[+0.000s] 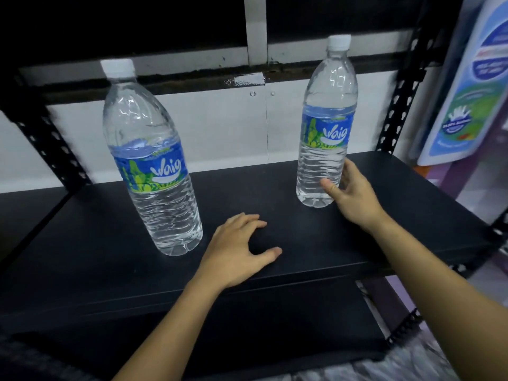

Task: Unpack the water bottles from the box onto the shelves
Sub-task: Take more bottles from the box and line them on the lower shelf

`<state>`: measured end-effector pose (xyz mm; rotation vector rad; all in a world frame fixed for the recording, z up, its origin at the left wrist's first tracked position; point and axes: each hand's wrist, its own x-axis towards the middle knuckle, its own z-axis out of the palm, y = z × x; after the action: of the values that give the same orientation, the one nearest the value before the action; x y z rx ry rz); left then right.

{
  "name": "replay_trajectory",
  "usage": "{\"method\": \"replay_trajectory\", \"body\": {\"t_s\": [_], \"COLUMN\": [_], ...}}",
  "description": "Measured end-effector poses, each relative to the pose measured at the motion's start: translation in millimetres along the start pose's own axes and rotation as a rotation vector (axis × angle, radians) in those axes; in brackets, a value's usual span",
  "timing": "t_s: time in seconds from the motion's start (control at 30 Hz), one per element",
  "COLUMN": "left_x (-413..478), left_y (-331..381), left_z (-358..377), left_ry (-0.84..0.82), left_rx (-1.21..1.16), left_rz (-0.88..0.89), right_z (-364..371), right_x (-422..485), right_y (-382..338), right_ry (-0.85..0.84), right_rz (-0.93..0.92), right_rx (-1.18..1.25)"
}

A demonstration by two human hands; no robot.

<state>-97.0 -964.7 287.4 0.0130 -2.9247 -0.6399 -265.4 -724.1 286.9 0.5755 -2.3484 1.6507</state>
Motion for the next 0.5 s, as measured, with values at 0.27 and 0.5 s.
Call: {"method": "replay_trajectory", "body": {"t_s": [0.27,0.5], "left_x": [0,0], "left_y": [1,1], "left_z": [0,1], "left_ry": [0.014,0.036], "left_rx": [0.016,0.029], "left_rz": [0.012,0.027], "right_z": [-14,-26], "right_x": [51,86], "right_y": [25,50], "right_ry": [-0.016,-0.078], "right_rz": [0.048,0.095], "right_rx": [-0.02,0.0]}}
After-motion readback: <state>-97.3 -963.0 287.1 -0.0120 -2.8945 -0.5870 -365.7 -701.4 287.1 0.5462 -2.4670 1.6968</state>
